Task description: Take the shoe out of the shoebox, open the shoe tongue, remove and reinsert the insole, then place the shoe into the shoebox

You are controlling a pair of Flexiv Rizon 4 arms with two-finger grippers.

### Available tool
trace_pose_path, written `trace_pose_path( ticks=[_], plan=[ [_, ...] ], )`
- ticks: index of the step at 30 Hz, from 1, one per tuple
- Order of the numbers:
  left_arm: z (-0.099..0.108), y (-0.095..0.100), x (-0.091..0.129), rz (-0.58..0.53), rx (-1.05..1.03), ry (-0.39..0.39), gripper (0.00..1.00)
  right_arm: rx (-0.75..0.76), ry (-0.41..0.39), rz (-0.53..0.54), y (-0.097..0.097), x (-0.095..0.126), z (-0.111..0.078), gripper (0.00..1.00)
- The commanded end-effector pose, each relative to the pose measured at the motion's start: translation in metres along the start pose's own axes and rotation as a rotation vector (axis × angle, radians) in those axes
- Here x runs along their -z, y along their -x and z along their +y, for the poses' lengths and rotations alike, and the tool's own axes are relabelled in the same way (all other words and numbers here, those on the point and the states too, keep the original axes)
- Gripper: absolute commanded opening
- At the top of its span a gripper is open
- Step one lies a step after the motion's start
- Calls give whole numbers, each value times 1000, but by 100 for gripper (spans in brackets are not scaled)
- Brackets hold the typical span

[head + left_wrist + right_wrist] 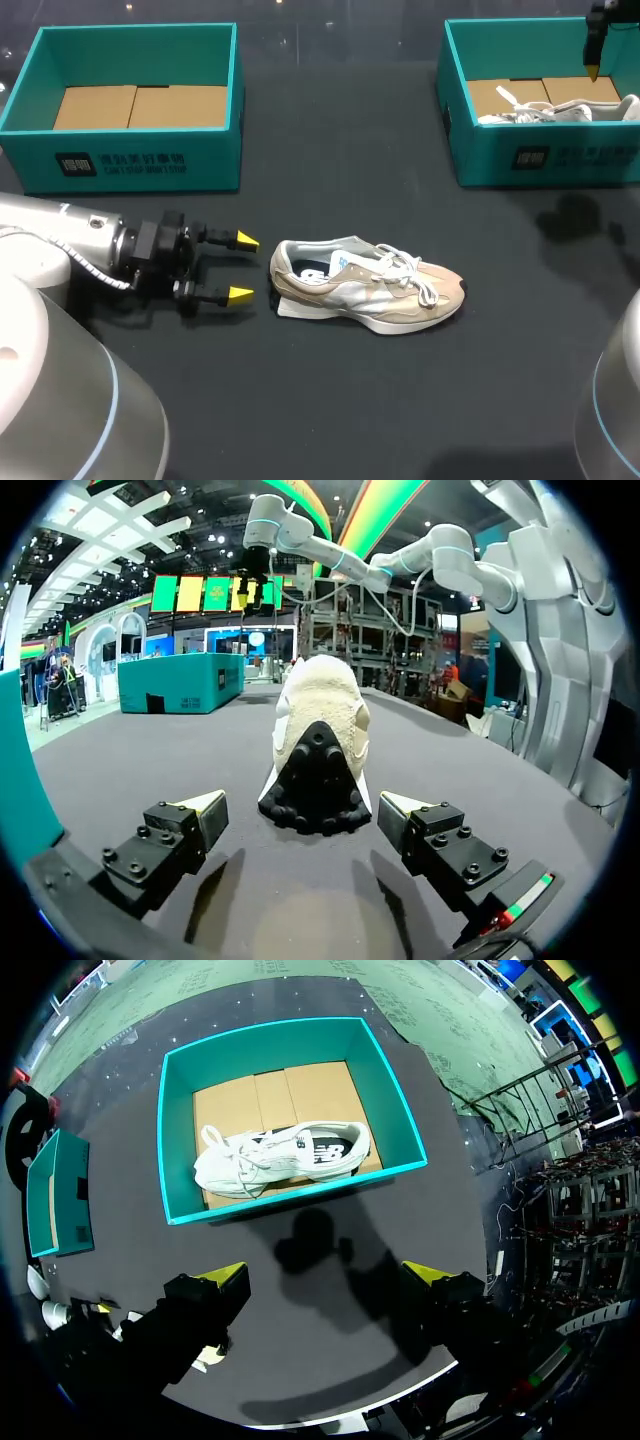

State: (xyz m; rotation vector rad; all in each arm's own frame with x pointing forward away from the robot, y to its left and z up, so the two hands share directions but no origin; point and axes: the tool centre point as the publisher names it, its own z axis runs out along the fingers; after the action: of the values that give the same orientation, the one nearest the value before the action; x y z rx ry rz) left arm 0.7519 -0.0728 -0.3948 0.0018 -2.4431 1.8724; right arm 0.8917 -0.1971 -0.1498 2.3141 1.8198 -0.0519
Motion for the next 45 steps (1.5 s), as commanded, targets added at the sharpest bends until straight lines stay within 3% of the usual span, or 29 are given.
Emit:
trace_pose_path(
  ticks=[1,14,45],
  plan=[
    [1,3,-11,5,5,2,100,0,0,0,0,0,0,100],
    [0,-7,-30,34,1,2,100,0,0,0,0,0,0,100],
    [-1,-7,-72,93,-13,-3,100,0,0,0,0,0,0,100]
  ],
)
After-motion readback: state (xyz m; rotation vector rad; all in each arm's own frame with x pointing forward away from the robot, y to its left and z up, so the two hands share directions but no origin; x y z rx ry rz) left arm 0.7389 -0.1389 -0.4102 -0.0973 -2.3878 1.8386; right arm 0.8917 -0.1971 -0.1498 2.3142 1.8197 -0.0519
